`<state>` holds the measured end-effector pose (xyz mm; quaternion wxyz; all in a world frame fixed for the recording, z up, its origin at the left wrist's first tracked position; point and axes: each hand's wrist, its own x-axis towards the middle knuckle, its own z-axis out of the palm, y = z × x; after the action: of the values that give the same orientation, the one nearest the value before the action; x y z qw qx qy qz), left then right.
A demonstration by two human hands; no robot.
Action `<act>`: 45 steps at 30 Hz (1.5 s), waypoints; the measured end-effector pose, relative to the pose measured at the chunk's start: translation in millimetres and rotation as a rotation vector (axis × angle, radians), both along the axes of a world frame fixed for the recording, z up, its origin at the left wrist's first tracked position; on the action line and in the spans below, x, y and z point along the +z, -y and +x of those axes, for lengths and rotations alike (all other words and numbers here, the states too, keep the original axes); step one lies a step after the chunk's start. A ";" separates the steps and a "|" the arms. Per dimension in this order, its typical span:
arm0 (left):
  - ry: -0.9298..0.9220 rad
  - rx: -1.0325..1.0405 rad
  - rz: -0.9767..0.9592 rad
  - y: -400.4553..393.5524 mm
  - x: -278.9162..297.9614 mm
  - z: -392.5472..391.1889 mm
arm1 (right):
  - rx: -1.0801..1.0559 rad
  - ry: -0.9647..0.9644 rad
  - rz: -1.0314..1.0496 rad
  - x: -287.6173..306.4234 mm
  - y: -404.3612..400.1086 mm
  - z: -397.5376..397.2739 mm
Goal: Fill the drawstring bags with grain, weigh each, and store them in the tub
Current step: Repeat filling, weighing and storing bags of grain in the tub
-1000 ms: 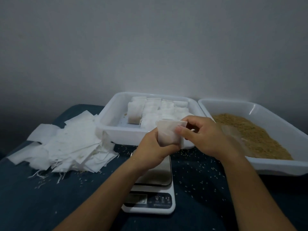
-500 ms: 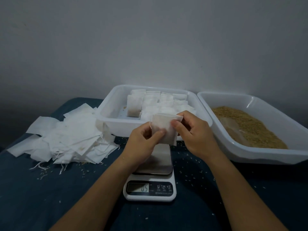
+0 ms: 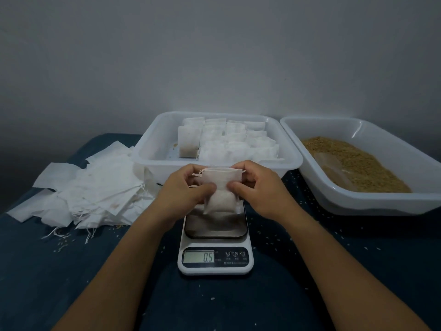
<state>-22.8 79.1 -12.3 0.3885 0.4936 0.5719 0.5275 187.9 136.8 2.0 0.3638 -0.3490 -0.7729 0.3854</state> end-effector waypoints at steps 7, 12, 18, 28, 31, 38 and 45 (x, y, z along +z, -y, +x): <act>-0.335 0.015 -0.040 -0.7 -7.7 -12.4 | -0.045 0.331 0.093 -7.3 -3.6 3.2; -0.403 0.081 -0.035 -4.1 -12.1 -18.3 | -0.062 0.387 0.050 9.5 -14.9 29.0; -0.273 0.263 -0.062 -11.2 -17.8 -23.9 | 0.214 0.390 -0.475 12.6 -2.6 75.7; -0.167 0.312 -0.077 -14.2 -20.8 -25.8 | -0.240 0.233 -0.195 -22.6 -10.3 84.1; -0.165 0.310 -0.091 -14.8 -21.0 -27.4 | -0.264 0.228 -0.067 -21.1 -8.8 84.1; -0.151 0.307 -0.091 -18.6 -24.4 -28.9 | 0.433 0.505 -0.858 -0.1 37.4 151.2; -0.170 0.303 -0.085 -18.4 -24.6 -25.7 | -0.213 0.181 -0.281 -30.4 8.0 125.8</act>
<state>-48.5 97.6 -36.9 0.2754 0.4276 0.6924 0.5117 313.7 128.8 -28.5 0.2794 -0.5092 -0.6997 0.4159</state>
